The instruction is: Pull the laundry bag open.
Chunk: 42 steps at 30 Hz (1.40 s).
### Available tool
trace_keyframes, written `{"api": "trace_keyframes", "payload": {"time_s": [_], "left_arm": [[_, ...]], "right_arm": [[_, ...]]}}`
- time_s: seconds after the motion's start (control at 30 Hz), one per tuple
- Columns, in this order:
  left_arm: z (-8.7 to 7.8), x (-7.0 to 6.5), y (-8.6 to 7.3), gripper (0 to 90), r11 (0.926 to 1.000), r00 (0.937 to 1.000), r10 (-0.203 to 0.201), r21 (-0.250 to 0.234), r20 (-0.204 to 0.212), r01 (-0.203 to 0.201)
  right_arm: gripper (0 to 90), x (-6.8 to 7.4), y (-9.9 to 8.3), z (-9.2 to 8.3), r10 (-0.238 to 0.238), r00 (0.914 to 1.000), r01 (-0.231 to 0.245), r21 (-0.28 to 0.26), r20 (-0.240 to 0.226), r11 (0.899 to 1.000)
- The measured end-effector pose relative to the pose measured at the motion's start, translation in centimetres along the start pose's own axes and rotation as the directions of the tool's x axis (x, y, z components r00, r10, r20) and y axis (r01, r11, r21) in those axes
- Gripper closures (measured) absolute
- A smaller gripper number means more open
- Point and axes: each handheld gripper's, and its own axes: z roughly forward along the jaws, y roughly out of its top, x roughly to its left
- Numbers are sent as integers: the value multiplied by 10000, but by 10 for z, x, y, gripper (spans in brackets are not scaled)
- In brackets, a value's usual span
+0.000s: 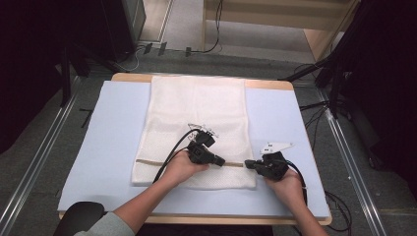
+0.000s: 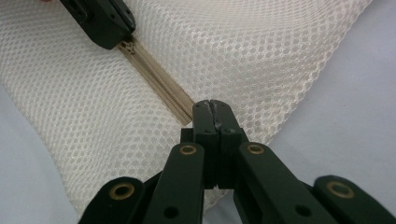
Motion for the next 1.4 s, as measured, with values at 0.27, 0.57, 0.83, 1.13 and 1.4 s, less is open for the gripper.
{"api": "trace_keyframes", "payload": {"time_s": [0.27,0.57,0.83,1.13,1.4], "left_arm": [[-14,9,-9,890,9997,9997,-230,-57,-62,229],[-26,14,-16,890,9995,9994,-324,-73,-137,323],[-36,18,-23,889,9994,9992,-329,-145,-231,326],[-44,19,-28,889,9993,9987,-352,-161,-378,347],[-57,25,-34,890,9984,9978,-545,-196,-386,538]], "right_arm": [[900,0,0,0,-59,10000,59,-26,-7,10000],[900,0,0,0,-97,10000,97,9,-10,10000],[900,0,-1,0,-84,10000,84,-31,-13,10000],[900,-1,-2,-1,-159,9999,158,-78,-58,9998],[900,-1,-2,-1,-145,9999,145,-87,-81,9999]]}}
